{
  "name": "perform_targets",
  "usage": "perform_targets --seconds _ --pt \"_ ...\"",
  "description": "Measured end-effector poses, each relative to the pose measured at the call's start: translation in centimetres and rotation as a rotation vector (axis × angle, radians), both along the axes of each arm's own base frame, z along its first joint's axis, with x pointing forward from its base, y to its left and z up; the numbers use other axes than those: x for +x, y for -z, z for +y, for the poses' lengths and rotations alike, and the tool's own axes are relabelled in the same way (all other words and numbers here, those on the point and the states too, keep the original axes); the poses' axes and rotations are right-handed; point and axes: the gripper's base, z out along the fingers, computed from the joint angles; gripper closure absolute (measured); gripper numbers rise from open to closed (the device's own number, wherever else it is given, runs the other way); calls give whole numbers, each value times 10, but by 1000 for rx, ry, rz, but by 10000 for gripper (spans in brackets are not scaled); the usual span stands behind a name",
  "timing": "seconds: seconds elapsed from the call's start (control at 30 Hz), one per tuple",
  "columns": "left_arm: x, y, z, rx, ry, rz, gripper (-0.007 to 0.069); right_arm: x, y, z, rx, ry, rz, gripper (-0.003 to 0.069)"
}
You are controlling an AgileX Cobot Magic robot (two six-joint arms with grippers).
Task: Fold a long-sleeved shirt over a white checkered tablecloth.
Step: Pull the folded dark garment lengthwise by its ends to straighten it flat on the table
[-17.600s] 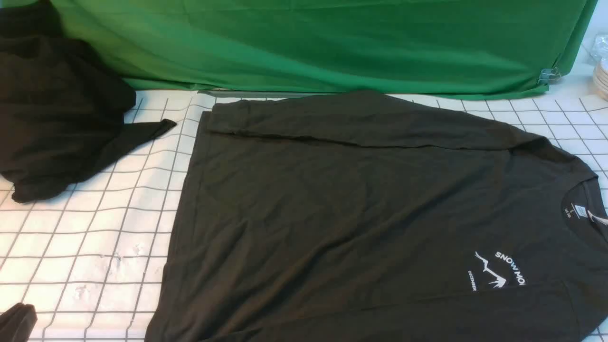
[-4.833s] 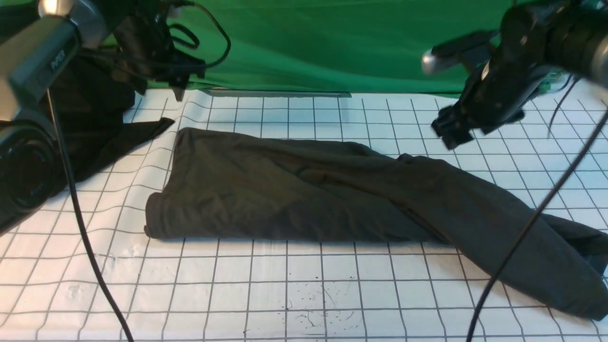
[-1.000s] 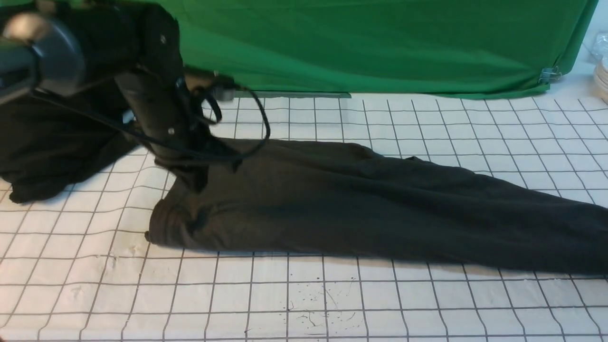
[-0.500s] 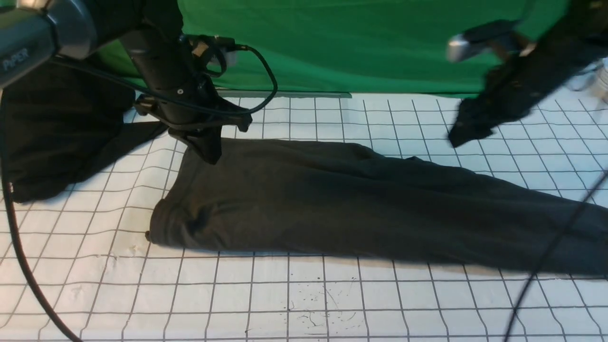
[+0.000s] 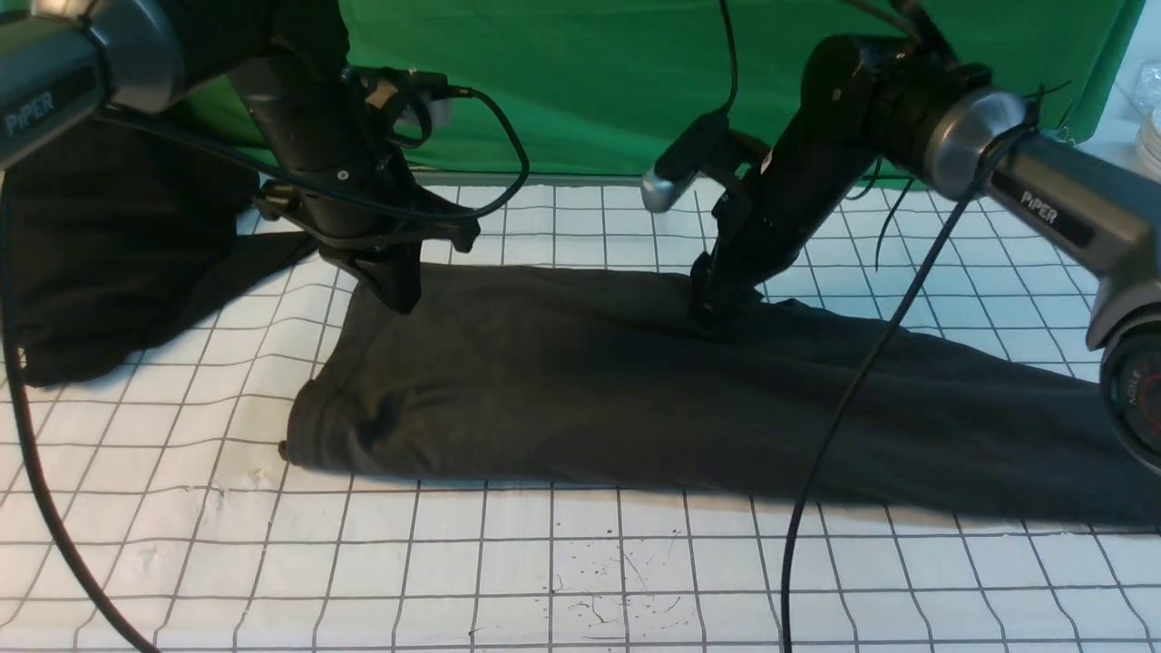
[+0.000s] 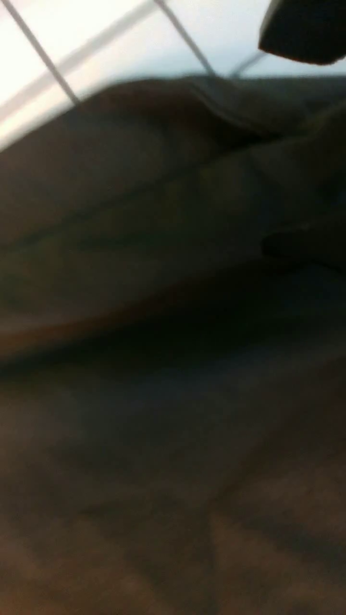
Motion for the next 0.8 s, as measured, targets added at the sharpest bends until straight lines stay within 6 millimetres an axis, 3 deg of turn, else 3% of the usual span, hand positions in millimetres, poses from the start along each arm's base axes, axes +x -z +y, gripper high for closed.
perform_targets --seconds 0.07,0.2,0.3,0.4,0.6,0.8 --pt "0 0 0 0 -1 0 627 1 7 -1 -29 -7 13 242" --pt "0 0 0 0 -3 1 627 0 16 -3 -59 -26 44 372" --pt "0 0 0 0 -3 1 627 1 14 -3 -63 -46 28 597" --pt "0 0 1 6 -3 0 627 6 6 -4 -52 -40 -9 635" --pt "1 0 4 37 -27 -7 627 23 -9 -15 3 41 -126 638" --pt "1 0 5 41 -37 -8 627 31 3 -18 23 91 -141 604"
